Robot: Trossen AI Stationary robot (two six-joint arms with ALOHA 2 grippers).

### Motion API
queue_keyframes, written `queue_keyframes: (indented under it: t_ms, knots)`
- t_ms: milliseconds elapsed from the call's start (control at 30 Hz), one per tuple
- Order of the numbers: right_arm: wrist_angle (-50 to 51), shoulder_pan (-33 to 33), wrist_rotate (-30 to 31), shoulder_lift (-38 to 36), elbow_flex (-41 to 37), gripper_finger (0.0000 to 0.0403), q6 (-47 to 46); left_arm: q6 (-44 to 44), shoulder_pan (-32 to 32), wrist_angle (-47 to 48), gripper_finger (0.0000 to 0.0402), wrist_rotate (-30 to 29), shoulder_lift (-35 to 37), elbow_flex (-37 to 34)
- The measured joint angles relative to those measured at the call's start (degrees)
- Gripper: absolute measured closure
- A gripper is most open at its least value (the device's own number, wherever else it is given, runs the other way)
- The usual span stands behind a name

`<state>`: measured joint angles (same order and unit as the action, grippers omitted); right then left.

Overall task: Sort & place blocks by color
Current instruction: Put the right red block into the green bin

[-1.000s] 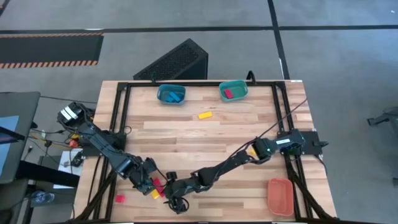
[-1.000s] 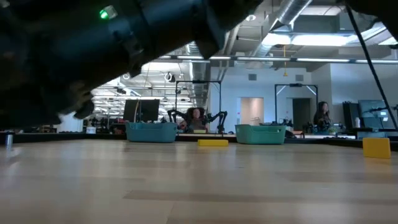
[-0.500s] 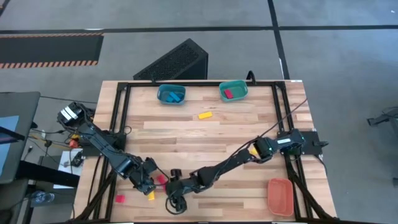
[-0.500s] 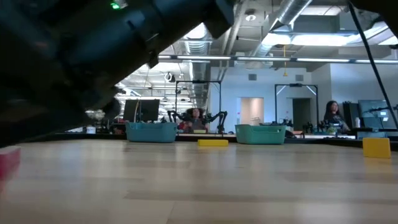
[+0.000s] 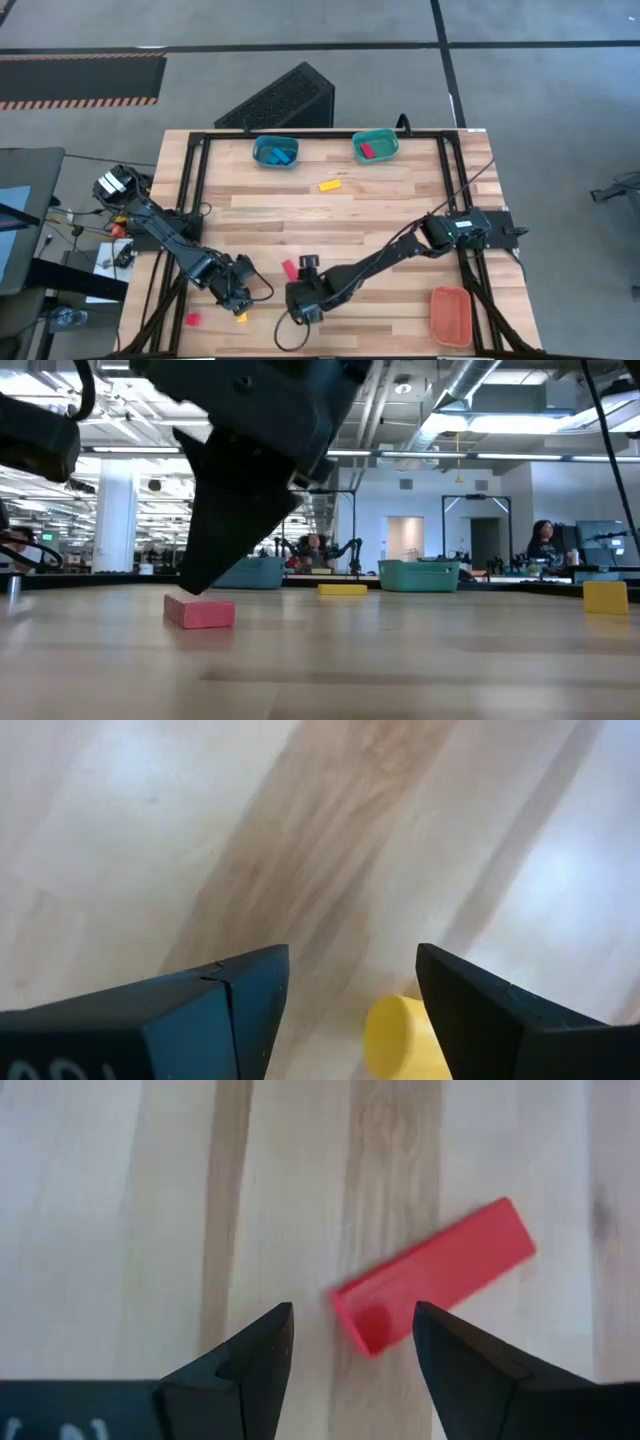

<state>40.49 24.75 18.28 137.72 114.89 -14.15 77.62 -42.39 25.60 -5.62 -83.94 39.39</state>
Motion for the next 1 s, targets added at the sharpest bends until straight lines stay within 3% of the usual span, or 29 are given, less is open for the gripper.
queue_keyframes:
  t_ms: [267, 433, 533, 733, 1000]
  knots:
    - [5.0, 5.1, 10.2, 0.0, 0.0, 0.0173, -18.5, -1.7, 0.0, 0.3, 0.0194, -0.1, 0.0, 1.1]
    - [10.7, 8.4, 23.2, -0.2, 0.0, 0.0173, -42.2, -4.0, 0.2, 0.3, 0.0194, -0.7, 0.1, 1.1]
    - [10.3, 8.8, 27.5, -0.3, -0.7, 0.0173, -54.1, -5.1, 1.1, 0.3, 0.0194, -0.8, 0.1, 1.1]
    - [-0.6, 8.3, 27.3, 0.5, -4.3, 0.0173, -55.6, -7.9, 3.3, 0.3, 0.0194, -0.8, 0.1, 1.1]
    - [-9.9, 5.9, 27.0, 1.4, -7.4, 0.0173, -50.5, -9.3, 3.9, 0.2, 0.0194, 0.9, 0.2, 1.1]
